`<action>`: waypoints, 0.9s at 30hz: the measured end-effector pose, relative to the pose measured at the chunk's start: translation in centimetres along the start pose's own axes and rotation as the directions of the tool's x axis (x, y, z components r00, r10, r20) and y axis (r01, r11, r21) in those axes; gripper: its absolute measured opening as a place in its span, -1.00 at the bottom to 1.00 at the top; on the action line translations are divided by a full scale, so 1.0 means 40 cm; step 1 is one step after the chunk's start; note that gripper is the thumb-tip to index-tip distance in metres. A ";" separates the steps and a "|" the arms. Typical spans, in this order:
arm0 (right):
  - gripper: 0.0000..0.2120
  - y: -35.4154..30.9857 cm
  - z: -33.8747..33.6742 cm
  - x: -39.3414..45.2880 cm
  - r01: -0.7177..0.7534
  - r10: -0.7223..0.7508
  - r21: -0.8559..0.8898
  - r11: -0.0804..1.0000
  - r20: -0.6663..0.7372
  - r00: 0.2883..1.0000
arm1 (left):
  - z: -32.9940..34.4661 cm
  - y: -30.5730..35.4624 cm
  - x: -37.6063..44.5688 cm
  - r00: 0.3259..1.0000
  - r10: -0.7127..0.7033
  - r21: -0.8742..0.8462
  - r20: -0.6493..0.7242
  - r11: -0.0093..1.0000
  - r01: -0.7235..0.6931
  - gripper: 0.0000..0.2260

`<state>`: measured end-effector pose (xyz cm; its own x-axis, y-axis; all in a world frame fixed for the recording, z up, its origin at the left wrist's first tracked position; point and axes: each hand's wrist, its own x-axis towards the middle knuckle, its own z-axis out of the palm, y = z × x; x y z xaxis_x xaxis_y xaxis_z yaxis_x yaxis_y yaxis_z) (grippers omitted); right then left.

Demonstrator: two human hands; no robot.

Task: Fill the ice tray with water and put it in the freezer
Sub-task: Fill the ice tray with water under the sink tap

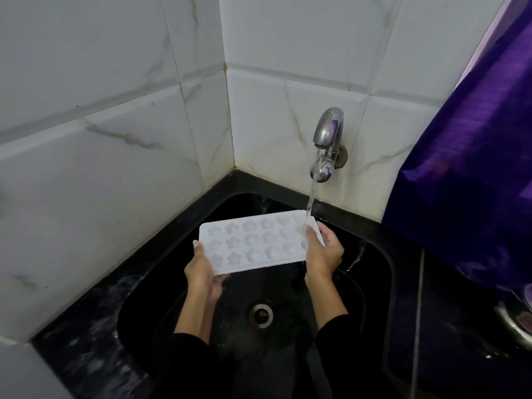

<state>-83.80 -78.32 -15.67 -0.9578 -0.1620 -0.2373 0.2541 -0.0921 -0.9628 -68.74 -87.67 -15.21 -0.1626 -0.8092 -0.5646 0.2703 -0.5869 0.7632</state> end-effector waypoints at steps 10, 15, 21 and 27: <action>-0.65 -0.100 -0.003 0.085 0.376 -0.402 -0.669 0.641 0.125 0.907 | 0.088 -0.004 0.003 0.999 -0.014 -0.033 0.031 0.999 0.015 -0.70; -0.51 -0.179 0.037 0.139 0.362 -0.312 -0.524 0.771 0.185 0.932 | 0.130 -0.025 0.006 0.997 -0.035 0.003 0.063 0.999 0.035 -0.66; -0.63 -0.234 0.101 0.198 0.079 -0.021 -0.317 0.945 0.184 0.983 | 0.170 -0.063 -0.003 0.991 -0.075 0.058 0.113 0.996 0.069 -0.62; -0.62 -0.239 0.133 0.230 -0.104 0.123 -0.161 0.981 0.119 0.985 | 0.192 -0.099 -0.018 0.988 -0.098 0.111 0.121 0.990 0.085 -0.68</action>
<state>-94.34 -84.16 -7.97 -0.8963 -0.2881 -0.3372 0.3269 0.0847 -0.9412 -76.99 -84.98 -15.41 -0.3020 -0.7450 -0.5947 0.1489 -0.6531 0.7425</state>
